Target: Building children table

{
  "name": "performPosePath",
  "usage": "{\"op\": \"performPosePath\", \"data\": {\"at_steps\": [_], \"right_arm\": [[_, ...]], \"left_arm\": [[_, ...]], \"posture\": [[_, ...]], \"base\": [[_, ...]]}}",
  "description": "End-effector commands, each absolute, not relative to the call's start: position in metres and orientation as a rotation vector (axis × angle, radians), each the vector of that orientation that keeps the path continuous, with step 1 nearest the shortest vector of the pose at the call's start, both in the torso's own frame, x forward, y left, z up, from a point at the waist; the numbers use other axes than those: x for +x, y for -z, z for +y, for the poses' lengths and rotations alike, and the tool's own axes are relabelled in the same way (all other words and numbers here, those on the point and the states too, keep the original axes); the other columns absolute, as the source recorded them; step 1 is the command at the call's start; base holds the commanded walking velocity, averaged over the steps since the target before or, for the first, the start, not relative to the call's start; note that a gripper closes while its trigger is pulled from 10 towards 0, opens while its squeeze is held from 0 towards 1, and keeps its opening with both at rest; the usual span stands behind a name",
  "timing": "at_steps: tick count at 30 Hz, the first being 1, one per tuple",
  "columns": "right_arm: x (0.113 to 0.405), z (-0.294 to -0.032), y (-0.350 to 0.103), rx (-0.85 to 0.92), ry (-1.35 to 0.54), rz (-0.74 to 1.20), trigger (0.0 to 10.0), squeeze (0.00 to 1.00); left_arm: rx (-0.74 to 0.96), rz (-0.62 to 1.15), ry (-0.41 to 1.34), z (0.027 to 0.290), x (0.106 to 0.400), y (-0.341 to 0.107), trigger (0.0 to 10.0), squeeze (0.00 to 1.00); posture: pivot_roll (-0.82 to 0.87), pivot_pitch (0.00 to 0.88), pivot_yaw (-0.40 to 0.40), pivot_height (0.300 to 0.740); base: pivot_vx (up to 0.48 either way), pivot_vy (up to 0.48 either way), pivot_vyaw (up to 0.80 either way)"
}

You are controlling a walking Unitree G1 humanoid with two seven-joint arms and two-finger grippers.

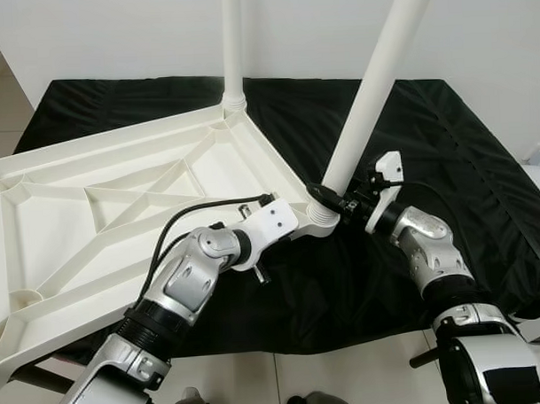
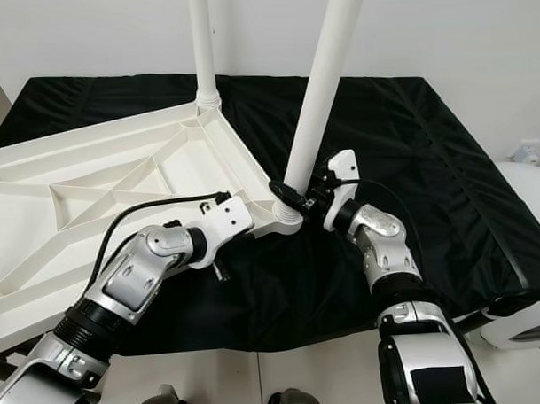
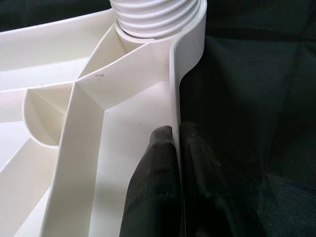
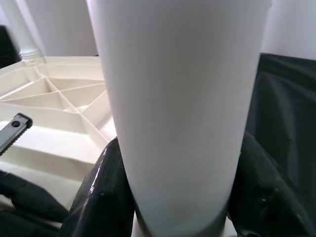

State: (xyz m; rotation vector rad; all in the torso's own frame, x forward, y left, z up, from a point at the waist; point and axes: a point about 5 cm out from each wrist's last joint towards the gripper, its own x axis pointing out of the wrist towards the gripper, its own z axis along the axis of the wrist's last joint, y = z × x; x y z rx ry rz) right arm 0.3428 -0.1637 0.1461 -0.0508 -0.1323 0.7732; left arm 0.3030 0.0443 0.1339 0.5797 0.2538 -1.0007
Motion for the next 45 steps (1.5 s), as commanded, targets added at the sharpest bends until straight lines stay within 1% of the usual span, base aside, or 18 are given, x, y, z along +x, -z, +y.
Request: {"op": "performPosePath", "data": {"at_steps": [1, 3, 5, 10, 13, 18, 21, 22, 25, 26, 27, 30, 32, 37, 42, 43, 44, 45], "right_arm": [[0.341, -0.165, -0.142, -0.017, -0.716, -0.133, 10.0, 0.0], [0.341, -0.164, -0.142, -0.013, -0.692, -0.135, 10.0, 0.0], [0.341, -0.163, -0.139, -0.043, -0.622, -0.122, 10.0, 0.0], [0.34, -0.162, -0.135, -0.047, -0.57, -0.107, 10.0, 0.0], [0.334, -0.15, -0.135, -0.014, -0.492, -0.136, 10.0, 0.0], [0.33, -0.141, -0.137, 0.018, -0.436, -0.161, 10.0, 0.0], [0.326, -0.13, -0.14, 0.061, -0.356, -0.173, 10.0, 0.0], [0.326, -0.13, -0.14, 0.061, -0.356, -0.173, 10.0, 0.0], [0.327, -0.124, -0.146, 0.062, -0.24, -0.186, 10.0, 0.0], [0.327, -0.124, -0.146, 0.062, -0.24, -0.186, 10.0, 0.0], [0.328, -0.121, -0.147, 0.056, -0.18, -0.179, 10.0, 0.0], [0.329, -0.12, -0.147, 0.049, -0.151, -0.169, 10.0, 0.0], [0.329, -0.115, -0.148, 0.054, -0.09, -0.154, 10.0, 0.0], [0.327, -0.106, -0.15, 0.066, -0.043, -0.138, 10.0, 0.0], [0.325, -0.109, -0.153, 0.071, -0.026, -0.149, 10.0, 0.0], [0.325, -0.111, -0.153, 0.07, -0.021, -0.148, 10.0, 0.18], [0.325, -0.111, -0.153, 0.07, -0.021, -0.148, 10.0, 0.18], [0.325, -0.111, -0.154, 0.075, -0.019, -0.153, 10.0, 1.0]], "left_arm": [[0.58, 0.209, 0.988, 0.038, 0.303, -0.14, 10.0, 0.0], [0.579, 0.209, 0.989, 0.038, 0.302, -0.14, 10.0, 0.0], [0.575, 0.208, 0.991, 0.037, 0.302, -0.14, 10.0, 0.0], [0.572, 0.208, 0.993, 0.037, 0.301, -0.14, 10.0, 0.0], [0.569, 0.207, 1.001, 0.035, 0.3, -0.14, 10.0, 0.0], [0.568, 0.206, 1.005, 0.033, 0.3, -0.14, 10.0, 0.0], [0.568, 0.202, 1.007, 0.032, 0.301, -0.141, 10.0, 0.0], [0.568, 0.202, 1.007, 0.032, 0.301, -0.141, 10.0, 0.0], [0.571, 0.199, 1.007, 0.032, 0.302, -0.142, 10.0, 0.0], [0.571, 0.199, 1.007, 0.032, 0.302, -0.142, 10.0, 0.0], [0.572, 0.199, 1.008, 0.032, 0.302, -0.142, 10.0, 0.0], [0.573, 0.198, 1.008, 0.032, 0.302, -0.142, 10.0, 0.0], [0.574, 0.196, 1.009, 0.031, 0.302, -0.142, 10.0, 0.0], [0.574, 0.192, 1.006, 0.031, 0.303, -0.143, 10.0, 0.0], [0.574, 0.19, 1.002, 0.032, 0.303, -0.143, 10.0, 0.0], [0.574, 0.189, 1.001, 0.032, 0.303, -0.144, 10.0, 0.0], [0.574, 0.189, 1.001, 0.032, 0.303, -0.144, 10.0, 0.0], [0.575, 0.189, 0.998, 0.033, 0.304, -0.144, 10.0, 0.0]], "posture": [[0.01, 0.007, -0.075, 0.74], [0.0, 0.01, -0.075, 0.74], [0.0, 0.014, -0.074, 0.74], [-0.01, 0.016, -0.071, 0.74], [-0.01, 0.019, -0.067, 0.74], [-0.02, 0.019, -0.065, 0.74], [-0.02, 0.018, -0.063, 0.74], [-0.02, 0.018, -0.063, 0.74], [-0.01, 0.012, -0.06, 0.74], [-0.01, 0.012, -0.06, 0.74], [-0.01, 0.008, -0.061, 0.74], [-0.01, 0.008, -0.061, 0.74], [-0.01, 0.004, -0.064, 0.74], [-0.01, 0.0, -0.069, 0.74], [0.0, 0.0, -0.073, 0.74], [0.0, 0.0, -0.074, 0.74], [0.0, 0.0, -0.074, 0.74], [0.0, 0.0, -0.074, 0.74]], "base": [[0.0, 0.0, 0.0], [0.0, 0.0, 0.0], [0.0, 0.0, 0.0], [0.0, 0.0, 0.0], [0.0, 0.0, 0.0], [0.0, 0.0, 0.0], [0.0, 0.0, 0.0], [0.0, 0.0, 0.0], [0.0, 0.0, 0.0], [0.0, 0.0, 0.0], [0.0, 0.0, 0.0], [0.0, 0.0, 0.0], [0.0, 0.0, 0.0], [0.0, 0.0, 0.0], [0.0, 0.0, 0.0], [0.0, 0.0, 0.0], [0.0, 0.0, 0.0], [0.0, 0.0, 0.0]]}}
